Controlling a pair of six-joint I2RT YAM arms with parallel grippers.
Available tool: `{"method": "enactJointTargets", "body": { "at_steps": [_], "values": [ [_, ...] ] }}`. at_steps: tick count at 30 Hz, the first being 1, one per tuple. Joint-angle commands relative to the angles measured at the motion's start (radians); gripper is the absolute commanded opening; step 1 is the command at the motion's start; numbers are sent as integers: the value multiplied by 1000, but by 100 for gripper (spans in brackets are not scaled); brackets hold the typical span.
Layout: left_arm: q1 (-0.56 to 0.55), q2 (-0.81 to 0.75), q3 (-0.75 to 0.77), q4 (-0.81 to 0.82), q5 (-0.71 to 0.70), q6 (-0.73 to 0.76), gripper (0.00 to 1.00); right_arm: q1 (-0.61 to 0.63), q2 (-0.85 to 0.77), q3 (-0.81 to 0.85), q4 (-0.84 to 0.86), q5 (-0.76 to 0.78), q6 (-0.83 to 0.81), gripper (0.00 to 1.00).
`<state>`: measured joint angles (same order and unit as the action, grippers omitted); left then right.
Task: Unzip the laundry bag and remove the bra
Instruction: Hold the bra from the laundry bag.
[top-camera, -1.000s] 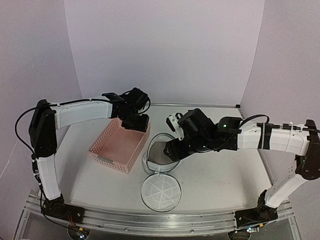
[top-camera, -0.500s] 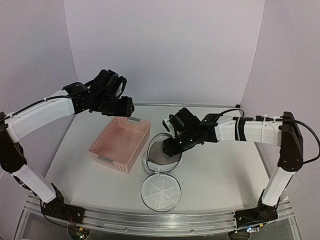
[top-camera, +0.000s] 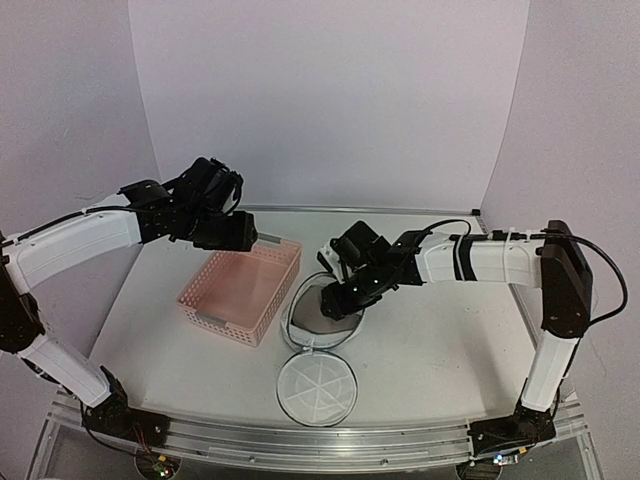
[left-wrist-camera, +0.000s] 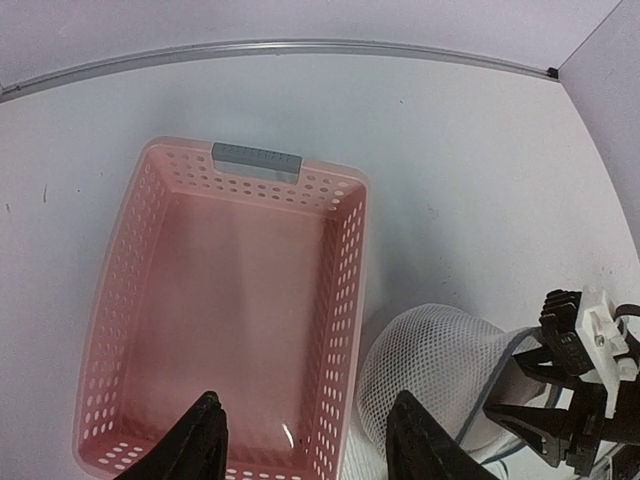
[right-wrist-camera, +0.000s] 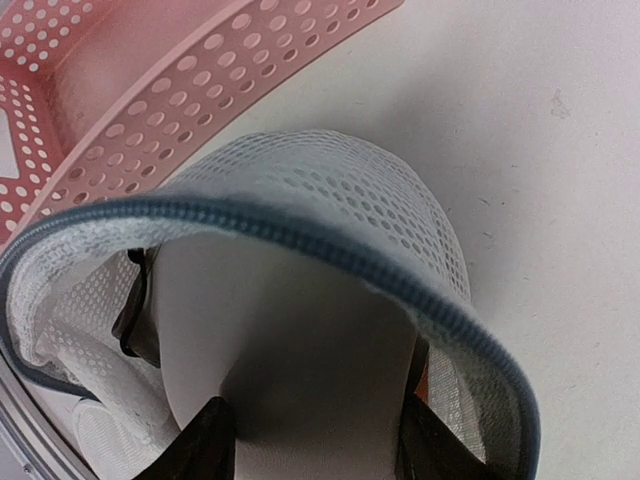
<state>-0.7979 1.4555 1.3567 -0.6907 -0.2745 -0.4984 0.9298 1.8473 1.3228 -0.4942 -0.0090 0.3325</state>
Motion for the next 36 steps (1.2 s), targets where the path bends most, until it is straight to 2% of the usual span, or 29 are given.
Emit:
{"method": "enactJointTargets", "body": {
  "at_steps": [1,4,7,10,14,28,31,36],
  "values": [
    [2,-41,-5,11,-23,-11,55,-1,0,15,42,-102,7,51],
    [2,-37,-4,12,-23,-12,55,-1,5,10,58,-150,15,49],
    [2,-34,-2,13,-22,-14,55,-3,17,9,68,-168,19,40],
    [2,-34,-2,13,-20,-14,55,-3,26,4,82,-184,23,21],
    [2,-32,-4,13,-16,-15,55,-2,20,-9,109,-195,37,0],
    [2,8,-11,25,32,-25,54,-2,-128,-82,200,-264,73,0],
    [2,25,-5,44,98,-27,54,-3,-174,-100,204,-276,71,0],
    [-1,60,-17,126,286,-17,54,-3,-227,-121,206,-287,64,0]
  ]
}}
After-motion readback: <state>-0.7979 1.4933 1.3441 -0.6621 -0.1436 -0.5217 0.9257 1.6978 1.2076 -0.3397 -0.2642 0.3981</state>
